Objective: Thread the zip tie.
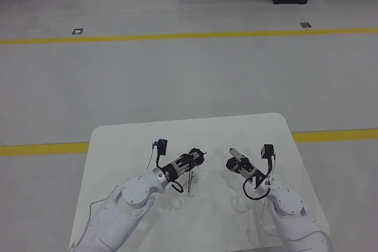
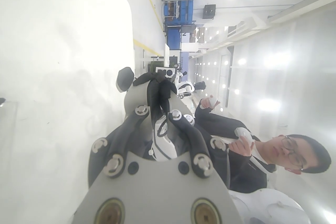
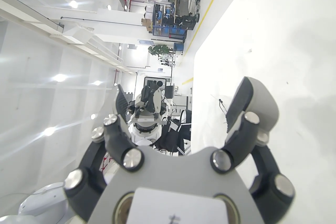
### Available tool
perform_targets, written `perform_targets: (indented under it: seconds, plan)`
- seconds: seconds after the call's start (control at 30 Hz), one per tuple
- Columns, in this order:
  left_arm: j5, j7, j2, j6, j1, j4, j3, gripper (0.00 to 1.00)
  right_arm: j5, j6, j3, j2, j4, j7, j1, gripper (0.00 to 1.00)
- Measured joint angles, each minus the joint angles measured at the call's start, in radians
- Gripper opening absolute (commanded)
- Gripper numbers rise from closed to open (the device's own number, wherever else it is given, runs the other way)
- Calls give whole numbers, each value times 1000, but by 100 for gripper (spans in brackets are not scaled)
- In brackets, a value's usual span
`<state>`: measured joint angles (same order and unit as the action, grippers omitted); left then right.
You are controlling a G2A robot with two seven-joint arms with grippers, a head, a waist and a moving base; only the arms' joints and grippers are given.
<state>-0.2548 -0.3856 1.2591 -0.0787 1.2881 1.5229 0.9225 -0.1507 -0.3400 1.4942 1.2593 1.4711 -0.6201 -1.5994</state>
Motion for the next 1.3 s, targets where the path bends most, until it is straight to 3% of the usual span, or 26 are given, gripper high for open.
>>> perform_targets:
  seconds: [0.07,0.13,0.23,0.4,0.5,0.57,0.83,0.93,1.1,1.3]
  plan:
    - [19,15,-3,-12,8,-15,8,0,0,0,0,0,0,0,0,100]
    - [10,15,-7,-57,25,-27,26,0,0,0,0,0,0,0,0,100]
    - [-23,-15,-20,-145,63,-36,73,0,0,0,0,0,0,0,0,100]
    - [-61,-105,-48,-207,125,-14,172,0,0,0,0,0,0,0,0,100]
    - [-89,-191,-66,-203,156,1,229,0,0,0,0,0,0,0,0,100]
    - [-89,-249,-72,-194,161,6,241,0,0,0,0,0,0,0,0,100]
    - [-88,-234,-71,-194,160,5,239,0,0,0,0,0,0,0,0,100]
    - [-89,-215,-75,-197,165,-3,259,0,0,0,0,0,0,0,0,100]
    - [-108,-279,-98,-227,190,-12,354,0,0,0,0,0,0,0,0,100]
    - [-79,-382,-125,-228,206,-25,448,0,0,0,0,0,0,0,0,100]
